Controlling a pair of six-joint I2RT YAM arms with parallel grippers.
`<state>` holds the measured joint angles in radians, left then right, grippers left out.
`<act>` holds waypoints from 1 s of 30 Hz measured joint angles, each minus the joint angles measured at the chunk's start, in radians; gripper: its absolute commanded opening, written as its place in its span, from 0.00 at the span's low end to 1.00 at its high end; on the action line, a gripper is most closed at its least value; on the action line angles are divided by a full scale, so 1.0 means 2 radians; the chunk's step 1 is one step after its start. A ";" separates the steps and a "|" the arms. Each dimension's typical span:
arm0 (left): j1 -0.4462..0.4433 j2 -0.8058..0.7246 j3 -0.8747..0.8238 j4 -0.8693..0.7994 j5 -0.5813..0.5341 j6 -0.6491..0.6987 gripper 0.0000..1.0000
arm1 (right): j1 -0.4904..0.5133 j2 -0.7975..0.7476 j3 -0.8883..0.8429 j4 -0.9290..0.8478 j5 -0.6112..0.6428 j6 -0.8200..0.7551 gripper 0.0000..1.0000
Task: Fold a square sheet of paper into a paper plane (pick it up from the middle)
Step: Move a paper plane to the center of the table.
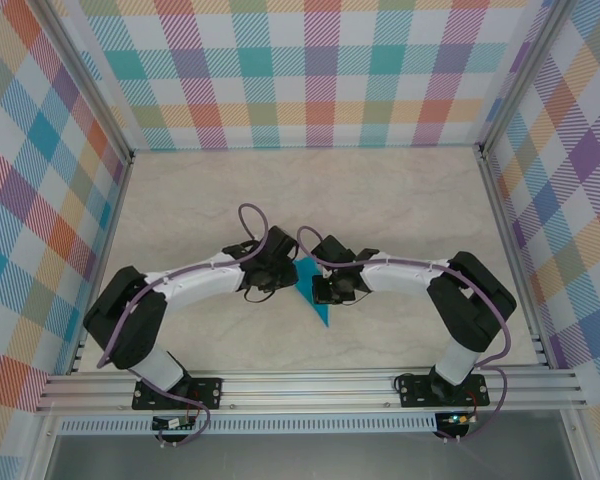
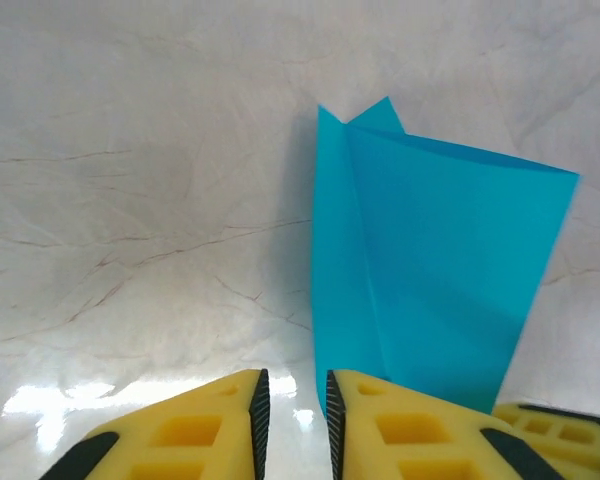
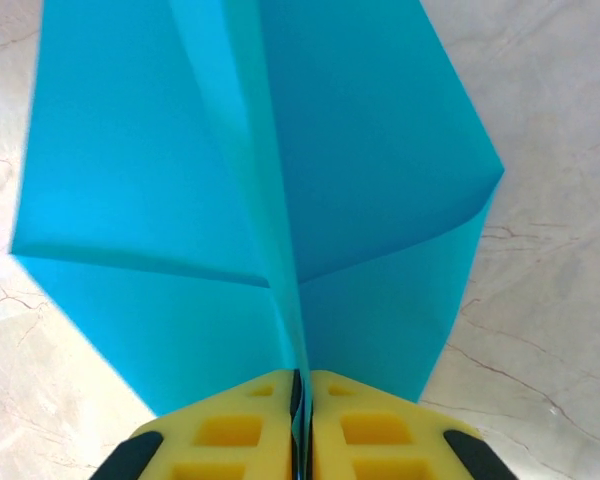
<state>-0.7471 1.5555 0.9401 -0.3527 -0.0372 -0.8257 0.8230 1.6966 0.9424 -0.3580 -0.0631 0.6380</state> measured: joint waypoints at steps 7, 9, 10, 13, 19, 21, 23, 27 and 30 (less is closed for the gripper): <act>0.003 -0.130 -0.056 -0.001 -0.066 -0.015 0.42 | 0.002 0.000 0.064 -0.070 0.069 0.000 0.05; 0.007 -0.164 -0.076 -0.004 -0.084 -0.020 0.44 | 0.002 0.003 0.089 -0.091 0.093 0.001 0.06; 0.010 -0.179 -0.085 -0.006 -0.093 -0.024 0.45 | 0.001 0.009 0.107 -0.107 0.108 0.004 0.06; 0.022 -0.216 -0.113 -0.012 -0.112 -0.031 0.47 | 0.001 0.047 0.161 -0.136 0.141 0.016 0.06; 0.031 -0.260 -0.148 -0.034 -0.127 -0.040 0.49 | -0.008 0.120 0.215 -0.163 0.155 0.035 0.08; 0.032 -0.270 -0.150 -0.042 -0.130 -0.040 0.49 | -0.011 0.136 0.226 -0.167 0.153 0.040 0.10; 0.032 -0.280 -0.154 -0.045 -0.132 -0.041 0.50 | -0.012 0.146 0.231 -0.168 0.152 0.044 0.12; 0.033 -0.296 -0.162 -0.047 -0.135 -0.046 0.51 | -0.013 0.163 0.236 -0.171 0.146 0.053 0.15; 0.035 -0.298 -0.165 -0.049 -0.135 -0.048 0.52 | -0.013 0.168 0.239 -0.171 0.143 0.057 0.15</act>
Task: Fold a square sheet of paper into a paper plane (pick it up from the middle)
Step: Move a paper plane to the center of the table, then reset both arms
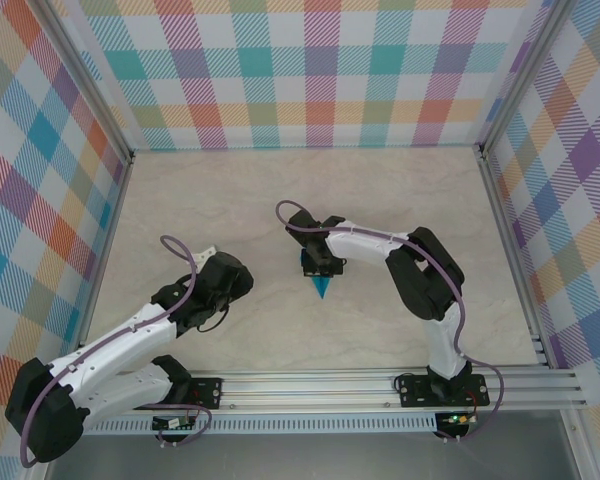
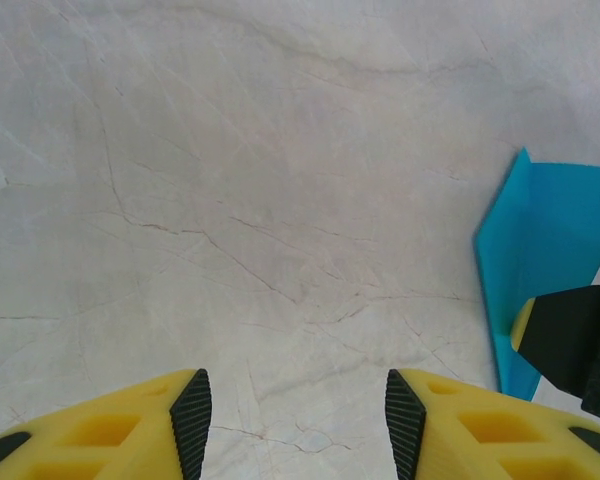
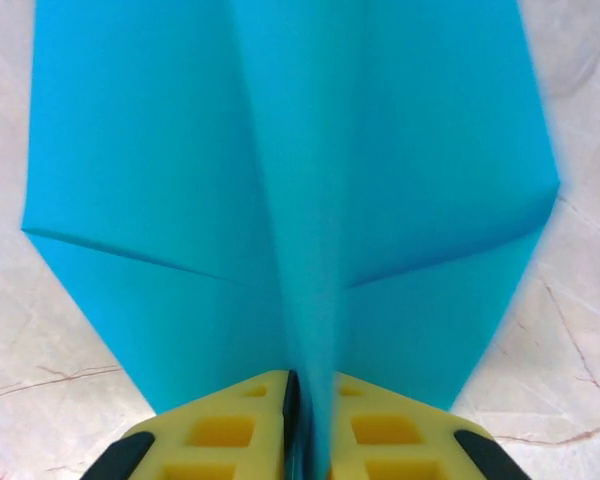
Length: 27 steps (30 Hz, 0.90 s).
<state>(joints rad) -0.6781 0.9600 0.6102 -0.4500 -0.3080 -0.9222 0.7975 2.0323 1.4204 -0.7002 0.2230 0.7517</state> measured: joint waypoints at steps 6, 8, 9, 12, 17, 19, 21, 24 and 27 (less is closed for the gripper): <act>0.000 0.000 -0.002 0.000 0.002 -0.003 0.53 | -0.004 0.001 0.000 0.001 -0.008 0.002 0.17; 0.000 0.000 -0.002 0.000 0.002 -0.003 0.53 | -0.007 0.001 0.000 0.002 -0.014 0.002 0.20; 0.000 0.000 -0.002 0.000 0.002 -0.002 0.54 | -0.007 0.000 0.000 0.002 -0.017 0.002 0.21; 0.000 0.000 -0.002 0.000 0.001 -0.002 0.55 | -0.010 -0.003 0.000 0.001 -0.023 0.000 0.23; 0.000 0.000 -0.002 -0.002 -0.001 0.007 0.59 | -0.010 -0.021 0.000 -0.002 -0.028 -0.004 0.31; 0.000 0.000 -0.002 -0.008 -0.005 0.013 0.61 | -0.010 -0.039 0.000 -0.002 -0.029 -0.006 0.38; 0.000 0.000 -0.002 -0.014 -0.010 0.018 0.63 | -0.010 -0.062 -0.001 -0.004 -0.029 -0.008 0.38; 0.000 0.000 -0.002 -0.022 -0.018 0.027 0.67 | -0.010 -0.111 -0.016 0.001 -0.018 -0.007 0.45; 0.000 0.000 -0.001 -0.029 -0.028 0.035 0.73 | -0.010 -0.188 -0.060 0.006 0.011 -0.006 0.57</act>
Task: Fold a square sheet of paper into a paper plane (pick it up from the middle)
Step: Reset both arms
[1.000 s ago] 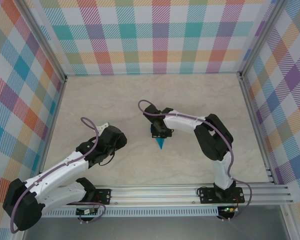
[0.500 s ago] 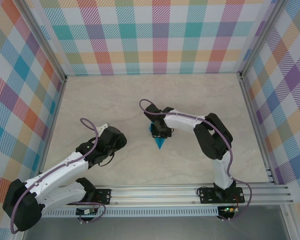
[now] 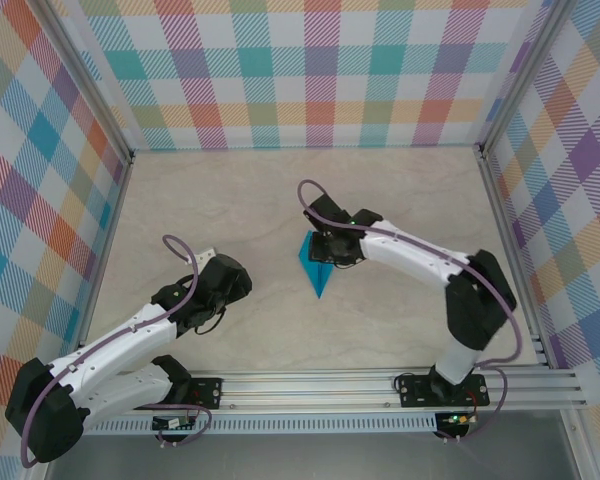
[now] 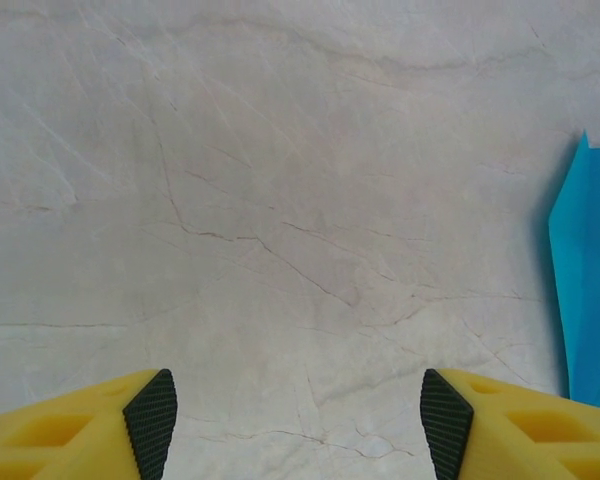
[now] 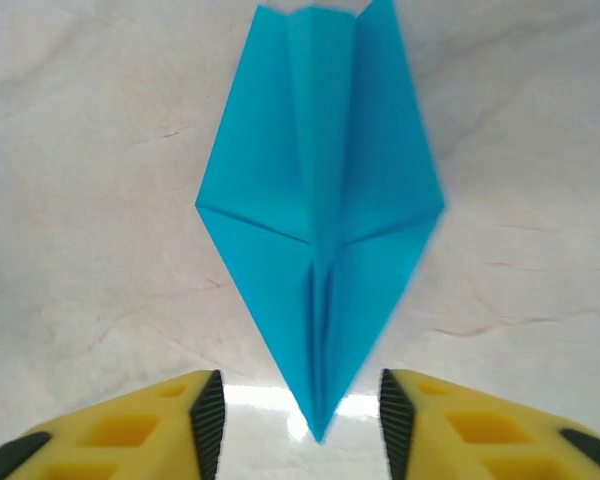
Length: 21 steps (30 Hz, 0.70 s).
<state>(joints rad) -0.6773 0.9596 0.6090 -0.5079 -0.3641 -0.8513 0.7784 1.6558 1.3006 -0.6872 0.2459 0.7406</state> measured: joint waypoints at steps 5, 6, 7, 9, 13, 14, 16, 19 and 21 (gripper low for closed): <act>0.000 -0.010 0.002 -0.013 -0.028 0.018 1.00 | 0.000 -0.150 -0.083 0.011 0.078 -0.007 0.83; 0.000 -0.013 0.003 -0.016 -0.035 0.021 1.00 | -0.001 -0.179 -0.098 0.015 0.095 -0.011 0.89; 0.001 -0.016 0.003 -0.019 -0.041 0.025 1.00 | -0.003 -0.208 -0.114 0.020 0.115 -0.017 0.95; 0.002 -0.019 0.005 -0.023 -0.055 0.034 1.00 | -0.007 -0.254 -0.139 0.025 0.148 -0.027 1.00; 0.006 -0.019 0.008 -0.025 -0.098 0.057 1.00 | -0.032 -0.314 -0.181 0.033 0.215 -0.054 1.00; 0.007 -0.018 0.008 -0.025 -0.112 0.062 1.00 | -0.041 -0.322 -0.191 0.037 0.228 -0.063 1.00; 0.011 -0.016 0.008 -0.025 -0.146 0.077 1.00 | -0.068 -0.332 -0.215 0.051 0.255 -0.087 1.00; 0.026 -0.016 0.008 -0.015 -0.198 0.105 1.00 | -0.117 -0.328 -0.257 0.099 0.275 -0.137 1.00; 0.045 -0.015 0.008 0.007 -0.220 0.127 1.00 | -0.160 -0.312 -0.281 0.126 0.269 -0.167 1.00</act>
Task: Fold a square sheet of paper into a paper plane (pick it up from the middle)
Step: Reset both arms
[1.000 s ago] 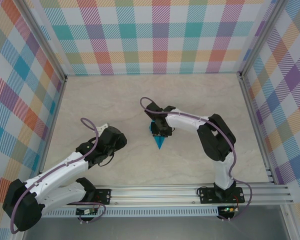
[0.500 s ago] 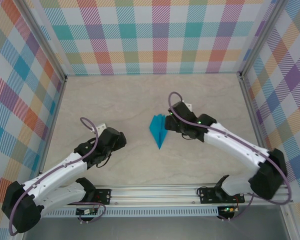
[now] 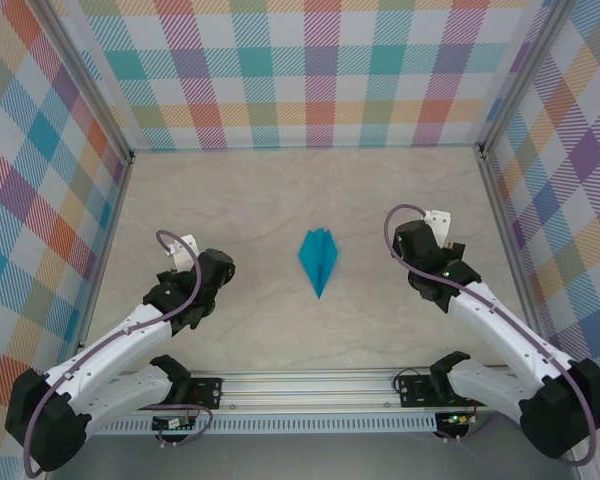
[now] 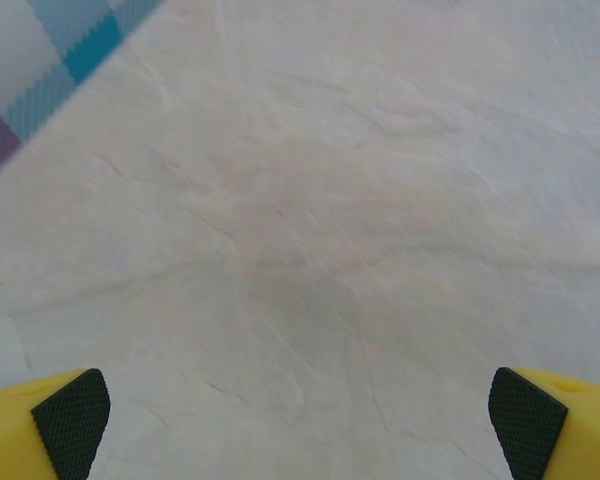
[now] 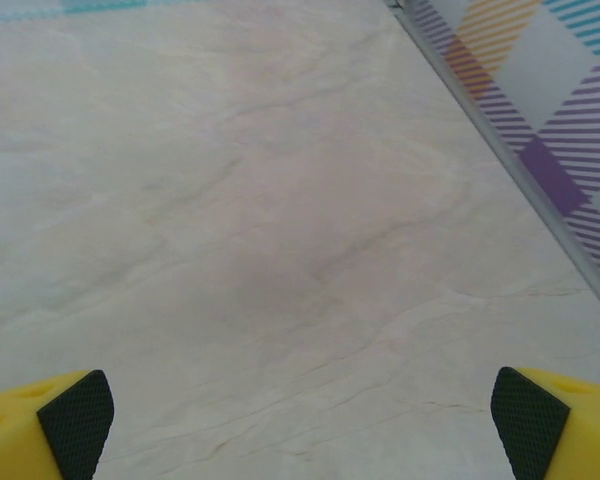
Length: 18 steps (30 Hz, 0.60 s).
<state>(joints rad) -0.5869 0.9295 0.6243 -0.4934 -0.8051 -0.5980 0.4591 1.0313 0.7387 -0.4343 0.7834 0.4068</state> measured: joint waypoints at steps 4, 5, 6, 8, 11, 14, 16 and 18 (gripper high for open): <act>0.062 0.021 -0.002 0.062 -0.013 0.051 1.00 | -0.073 0.039 -0.037 0.066 -0.034 -0.042 1.00; 0.075 0.032 -0.005 0.079 -0.014 0.064 1.00 | -0.085 0.046 -0.048 0.090 -0.044 -0.051 1.00; 0.087 0.045 -0.009 0.097 -0.014 0.079 1.00 | -0.098 0.057 -0.059 0.113 -0.058 -0.058 1.00; 0.111 0.070 -0.018 0.129 -0.010 0.107 1.00 | -0.119 0.089 -0.070 0.151 -0.082 -0.070 1.00; 0.136 0.102 -0.030 0.174 0.002 0.150 1.00 | -0.138 0.150 -0.071 0.216 -0.106 -0.092 1.00; 0.150 0.128 -0.044 0.230 0.019 0.185 1.00 | -0.143 0.190 -0.077 0.285 -0.130 -0.116 1.00; 0.161 0.143 -0.063 0.281 0.036 0.207 1.00 | -0.145 0.203 -0.083 0.323 -0.144 -0.132 1.00; 0.169 0.159 -0.080 0.319 0.049 0.223 1.00 | -0.149 0.206 -0.093 0.365 -0.157 -0.147 1.00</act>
<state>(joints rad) -0.2481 1.2472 0.4648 0.1444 -0.7067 -0.1528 0.1616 1.4429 0.5526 0.2962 0.4690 0.1120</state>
